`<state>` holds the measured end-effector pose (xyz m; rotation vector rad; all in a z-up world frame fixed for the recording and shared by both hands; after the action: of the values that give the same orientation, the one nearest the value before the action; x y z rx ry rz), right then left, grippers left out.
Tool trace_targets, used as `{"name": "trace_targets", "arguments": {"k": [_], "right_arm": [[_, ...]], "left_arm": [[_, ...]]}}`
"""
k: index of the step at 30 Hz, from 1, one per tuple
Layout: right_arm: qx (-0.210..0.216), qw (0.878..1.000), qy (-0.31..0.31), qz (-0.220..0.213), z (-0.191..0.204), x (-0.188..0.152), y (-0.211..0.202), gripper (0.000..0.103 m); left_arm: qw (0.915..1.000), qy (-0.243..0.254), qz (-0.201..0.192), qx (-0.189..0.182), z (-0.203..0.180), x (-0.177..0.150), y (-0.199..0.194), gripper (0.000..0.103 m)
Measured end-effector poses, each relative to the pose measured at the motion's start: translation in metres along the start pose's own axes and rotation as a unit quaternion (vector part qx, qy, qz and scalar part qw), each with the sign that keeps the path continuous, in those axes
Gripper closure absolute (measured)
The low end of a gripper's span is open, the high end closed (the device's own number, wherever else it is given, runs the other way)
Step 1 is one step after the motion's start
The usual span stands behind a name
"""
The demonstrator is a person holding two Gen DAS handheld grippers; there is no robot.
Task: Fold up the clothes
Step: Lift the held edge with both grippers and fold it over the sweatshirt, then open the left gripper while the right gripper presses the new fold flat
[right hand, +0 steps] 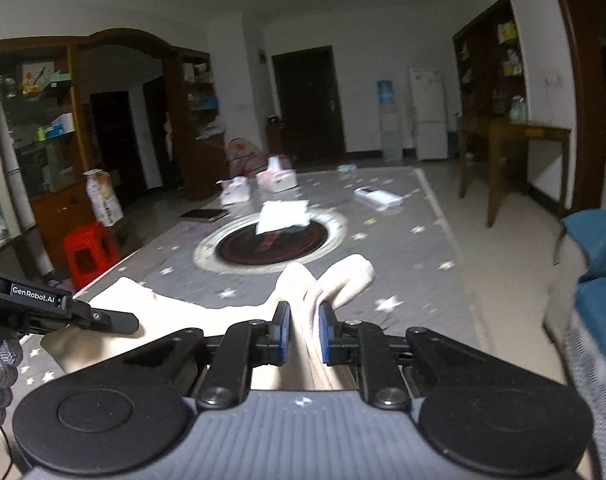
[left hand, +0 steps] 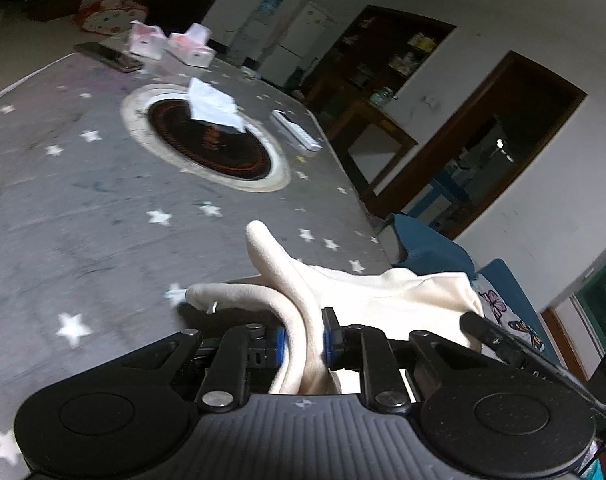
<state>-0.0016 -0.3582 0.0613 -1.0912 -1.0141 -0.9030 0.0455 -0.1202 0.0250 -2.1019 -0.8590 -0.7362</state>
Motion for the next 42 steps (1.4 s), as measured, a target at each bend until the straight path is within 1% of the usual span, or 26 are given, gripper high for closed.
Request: {"name": "trace_targets", "arguments": {"k": [4, 8, 17, 21, 24, 28, 30, 33, 34, 35, 39, 42], "right_arm": [[-0.019, 1.000, -0.013, -0.011, -0.014, 0.014, -0.003, 0.090], [-0.033, 0.999, -0.015, -0.020, -0.027, 0.023, 0.001, 0.090], [-0.057, 0.998, -0.012, -0.017, -0.051, 0.026, 0.012, 0.090], [-0.067, 0.998, -0.002, -0.008, -0.062, 0.014, 0.019, 0.090], [-0.071, 0.997, 0.006, 0.004, -0.069, 0.003, 0.026, 0.090], [-0.077, 0.996, 0.012, 0.034, -0.077, -0.022, 0.035, 0.090], [-0.084, 0.995, 0.015, 0.047, -0.082, -0.033, 0.039, 0.090], [-0.095, 0.993, 0.026, 0.066, -0.091, -0.047, 0.043, 0.090], [-0.097, 0.992, 0.029, 0.072, -0.094, -0.051, 0.044, 0.090], [-0.099, 0.992, 0.029, 0.075, -0.095, -0.054, 0.044, 0.090], [-0.103, 0.991, 0.027, 0.083, -0.097, -0.061, 0.043, 0.089], [-0.110, 0.989, 0.024, 0.092, -0.099, -0.063, 0.045, 0.085]], "left_arm": [[0.9997, 0.023, 0.005, -0.010, -0.022, 0.004, 0.017, 0.084], [0.9993, 0.035, 0.003, -0.013, -0.035, 0.011, 0.034, 0.084], [0.9981, 0.061, 0.008, -0.005, -0.050, 0.014, 0.066, 0.084], [0.9979, 0.062, 0.017, 0.007, -0.044, 0.008, 0.079, 0.084], [0.9975, 0.060, 0.033, 0.019, -0.035, -0.002, 0.089, 0.084], [0.9961, 0.055, 0.060, 0.036, -0.020, -0.018, 0.098, 0.082], [0.9951, 0.054, 0.067, 0.049, -0.014, -0.023, 0.099, 0.081], [0.9944, 0.054, 0.071, 0.056, -0.006, -0.027, 0.098, 0.076], [0.9941, 0.055, 0.072, 0.060, -0.004, -0.028, 0.097, 0.069], [0.9935, 0.060, 0.071, 0.065, -0.002, -0.028, 0.096, 0.065], [0.9923, 0.064, 0.071, 0.078, 0.005, -0.028, 0.095, 0.062], [0.9915, 0.069, 0.071, 0.084, 0.007, -0.028, 0.095, 0.060]]}}
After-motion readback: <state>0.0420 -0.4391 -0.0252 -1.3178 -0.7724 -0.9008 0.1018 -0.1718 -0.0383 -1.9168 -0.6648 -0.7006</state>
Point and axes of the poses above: each gripper's, at about its wrist camera, not at the fingertips, and y roughly the way its jaws point, z to its left, x to its top, the point moved 8 cm from there along y, roughly the way its jaws point, and after that the axes turned 10 degrees about -z, right-handed, at the moved point
